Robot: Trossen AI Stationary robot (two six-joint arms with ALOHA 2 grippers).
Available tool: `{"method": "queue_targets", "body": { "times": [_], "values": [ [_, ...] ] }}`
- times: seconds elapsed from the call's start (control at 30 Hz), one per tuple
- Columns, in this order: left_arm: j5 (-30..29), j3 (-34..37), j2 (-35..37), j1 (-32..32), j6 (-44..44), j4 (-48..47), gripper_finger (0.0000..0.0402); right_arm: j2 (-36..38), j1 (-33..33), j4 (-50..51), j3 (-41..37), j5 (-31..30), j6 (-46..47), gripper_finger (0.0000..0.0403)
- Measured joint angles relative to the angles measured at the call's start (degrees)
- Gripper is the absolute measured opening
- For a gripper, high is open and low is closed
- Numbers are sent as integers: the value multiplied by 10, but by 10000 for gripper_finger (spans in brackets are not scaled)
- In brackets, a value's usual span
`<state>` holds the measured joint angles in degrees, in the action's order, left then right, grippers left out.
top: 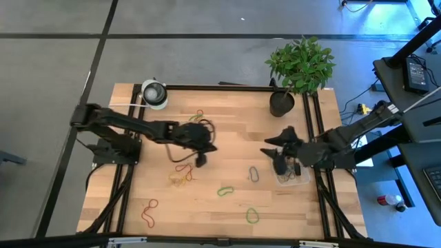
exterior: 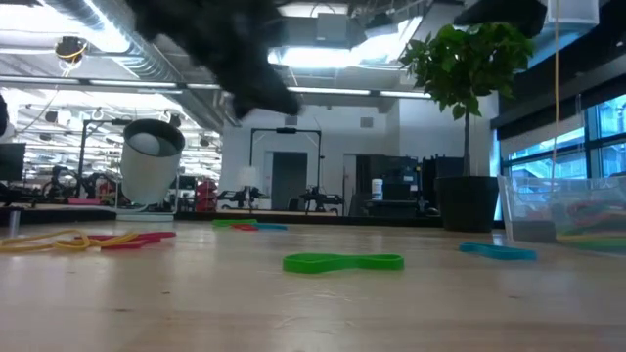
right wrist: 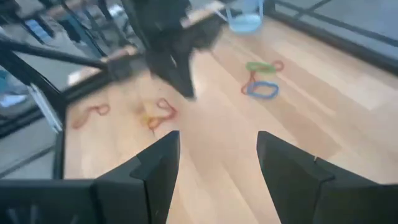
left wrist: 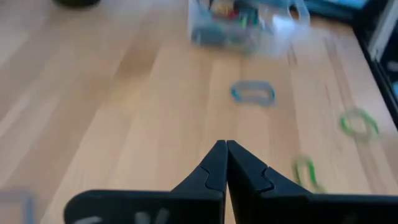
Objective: Pick and place rubber bands into bin
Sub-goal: Put the red rubber band into the transparent bin
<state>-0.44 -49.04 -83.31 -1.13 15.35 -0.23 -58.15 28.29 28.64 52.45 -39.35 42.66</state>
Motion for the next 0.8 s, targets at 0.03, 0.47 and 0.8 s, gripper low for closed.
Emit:
{"method": "queue_targets", "body": {
  "times": [0.03, 0.47, 0.8],
  "values": [
    [0, 13, 24, -1, 0, -20, 1, -13, 0, 0, 0, 0, 9, 216],
    [-46, 39, 162, -85, -88, -418, 18, -148, 0, -25, 0, 7, 187, 216],
    [-48, 39, 75, -95, -127, -400, 120, -135, 0, -8, 0, 49, 181, 216]
  ]
}}
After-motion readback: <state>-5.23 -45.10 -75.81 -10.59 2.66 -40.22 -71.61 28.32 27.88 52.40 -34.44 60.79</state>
